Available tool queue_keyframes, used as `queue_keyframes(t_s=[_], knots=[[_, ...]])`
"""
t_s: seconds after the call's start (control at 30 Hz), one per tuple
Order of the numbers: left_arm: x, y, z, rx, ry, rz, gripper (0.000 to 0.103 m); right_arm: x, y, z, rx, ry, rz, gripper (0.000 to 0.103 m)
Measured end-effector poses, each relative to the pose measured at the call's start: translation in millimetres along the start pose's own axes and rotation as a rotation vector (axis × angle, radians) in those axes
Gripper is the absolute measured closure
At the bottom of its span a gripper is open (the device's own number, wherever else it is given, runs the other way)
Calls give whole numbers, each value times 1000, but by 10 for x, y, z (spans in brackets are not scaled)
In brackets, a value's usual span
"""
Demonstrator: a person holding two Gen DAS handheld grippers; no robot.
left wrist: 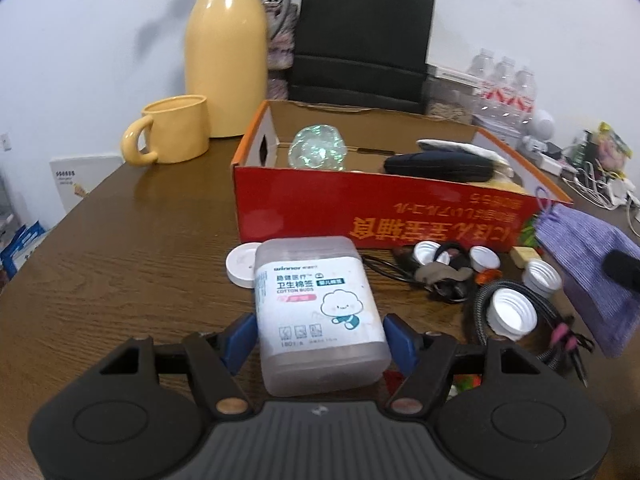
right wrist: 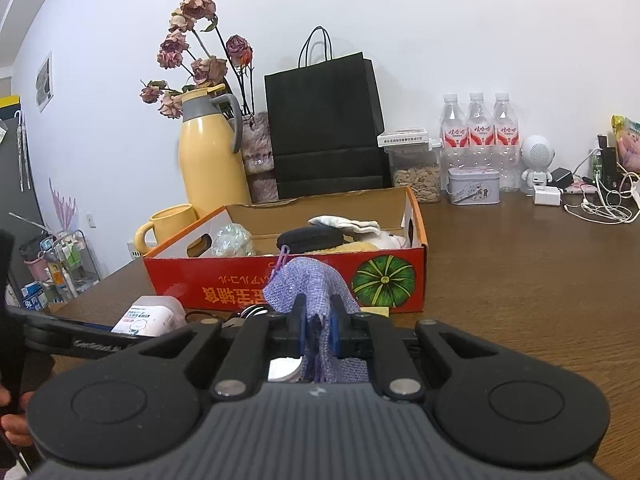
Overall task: Organize objects
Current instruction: 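Lift the purple cloth with the right tool while the left tool lifts the tub toward the box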
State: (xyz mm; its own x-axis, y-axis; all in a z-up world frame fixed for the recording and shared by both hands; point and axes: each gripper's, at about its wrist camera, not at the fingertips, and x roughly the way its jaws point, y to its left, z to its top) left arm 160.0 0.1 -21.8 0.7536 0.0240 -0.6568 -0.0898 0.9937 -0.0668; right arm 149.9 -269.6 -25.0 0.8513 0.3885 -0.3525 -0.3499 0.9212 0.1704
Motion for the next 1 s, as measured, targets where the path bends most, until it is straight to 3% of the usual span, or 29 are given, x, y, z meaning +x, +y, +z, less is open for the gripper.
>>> queue_keyframes(t_s=[0.2, 0.57, 1.0], knots=[[-137, 63, -68, -17, -54, -28, 38, -11, -17, 9, 1, -3, -8, 92], [-447, 93, 87, -12, -163, -47, 39, -44, 61, 156, -29, -47, -9, 91], [-464, -124, 663, 8, -273, -77, 38, 243, 246, 628, -115, -121, -27, 91]])
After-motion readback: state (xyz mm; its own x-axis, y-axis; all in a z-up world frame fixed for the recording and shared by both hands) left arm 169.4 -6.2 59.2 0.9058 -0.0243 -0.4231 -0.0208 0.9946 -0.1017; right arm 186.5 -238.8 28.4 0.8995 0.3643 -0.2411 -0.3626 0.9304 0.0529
